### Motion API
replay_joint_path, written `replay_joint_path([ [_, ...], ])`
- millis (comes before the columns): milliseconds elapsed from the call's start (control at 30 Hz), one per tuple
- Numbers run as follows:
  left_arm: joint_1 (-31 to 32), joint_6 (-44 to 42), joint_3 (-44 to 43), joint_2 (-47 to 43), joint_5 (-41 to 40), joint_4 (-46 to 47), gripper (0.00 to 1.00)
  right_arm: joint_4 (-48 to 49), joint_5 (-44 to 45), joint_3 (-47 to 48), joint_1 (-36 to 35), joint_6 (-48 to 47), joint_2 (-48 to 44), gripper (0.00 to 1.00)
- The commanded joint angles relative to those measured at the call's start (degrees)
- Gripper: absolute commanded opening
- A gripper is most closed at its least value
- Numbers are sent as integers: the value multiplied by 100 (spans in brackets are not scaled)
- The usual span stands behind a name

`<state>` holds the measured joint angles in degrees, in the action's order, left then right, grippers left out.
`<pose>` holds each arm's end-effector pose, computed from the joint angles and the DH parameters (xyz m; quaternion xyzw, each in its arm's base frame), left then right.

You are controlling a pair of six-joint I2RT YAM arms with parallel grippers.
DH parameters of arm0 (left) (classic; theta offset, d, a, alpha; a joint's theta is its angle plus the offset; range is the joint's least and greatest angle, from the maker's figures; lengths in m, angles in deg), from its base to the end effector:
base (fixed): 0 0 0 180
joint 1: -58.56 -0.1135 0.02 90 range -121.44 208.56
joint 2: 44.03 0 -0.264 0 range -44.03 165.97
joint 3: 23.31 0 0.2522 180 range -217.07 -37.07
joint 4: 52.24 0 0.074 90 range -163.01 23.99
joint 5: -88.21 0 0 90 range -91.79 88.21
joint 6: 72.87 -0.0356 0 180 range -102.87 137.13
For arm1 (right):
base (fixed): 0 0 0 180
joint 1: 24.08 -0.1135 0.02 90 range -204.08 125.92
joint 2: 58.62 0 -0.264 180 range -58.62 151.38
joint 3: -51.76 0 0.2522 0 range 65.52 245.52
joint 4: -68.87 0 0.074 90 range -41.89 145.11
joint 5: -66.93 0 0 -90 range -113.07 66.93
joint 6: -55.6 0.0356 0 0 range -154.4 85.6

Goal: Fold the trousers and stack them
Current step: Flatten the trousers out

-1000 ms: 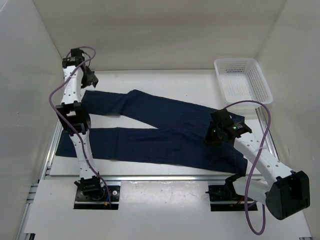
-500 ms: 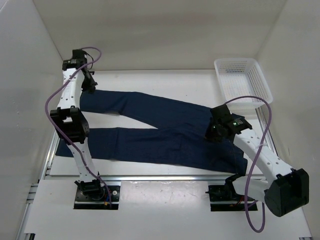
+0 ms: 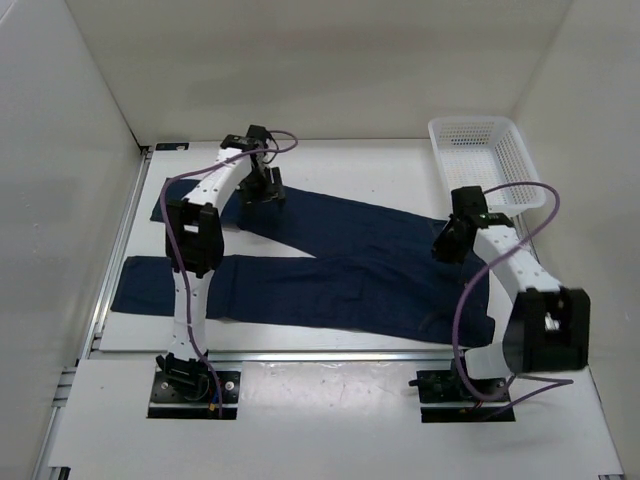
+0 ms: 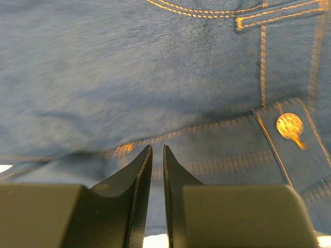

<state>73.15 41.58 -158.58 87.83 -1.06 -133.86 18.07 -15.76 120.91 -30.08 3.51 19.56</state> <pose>0.4550 -0.1189 0.2178 -0.0848 0.9911 -0.0403 0.0947 0.2689 0.0237 0.2378 0.2808 0.9219 0.0400 0.2639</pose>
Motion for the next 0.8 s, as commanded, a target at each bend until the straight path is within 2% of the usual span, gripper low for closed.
replay_joint_path([
  [0, 18, 25, 101, -204, 155, 52, 83, 451, -344, 33, 55, -170, 663, 20],
  [67, 18, 25, 277, -204, 68, 106, 83, 504, -432, 33, 108, -170, 1083, 24],
  [133, 18, 25, 444, -151, 15, 106, 82, 644, -432, 33, 108, -47, 1296, 34],
  [300, 18, -98, 734, -283, -152, 219, 80, 645, -494, 217, 169, -47, 1684, 37],
  [367, 18, -151, 734, -283, -292, 220, 80, 645, -389, 217, 301, -47, 1631, 44],
  [500, -97, -151, 271, -2, -241, 54, 82, 645, -231, 279, 362, -117, 1570, 45],
  [600, -44, -151, 181, -123, -57, -61, 80, 584, -177, 279, 363, -65, 1745, 45],
  [767, 447, -396, 1163, -1177, 59, 123, 79, -101, 394, 928, 363, 199, 2544, 46],
])
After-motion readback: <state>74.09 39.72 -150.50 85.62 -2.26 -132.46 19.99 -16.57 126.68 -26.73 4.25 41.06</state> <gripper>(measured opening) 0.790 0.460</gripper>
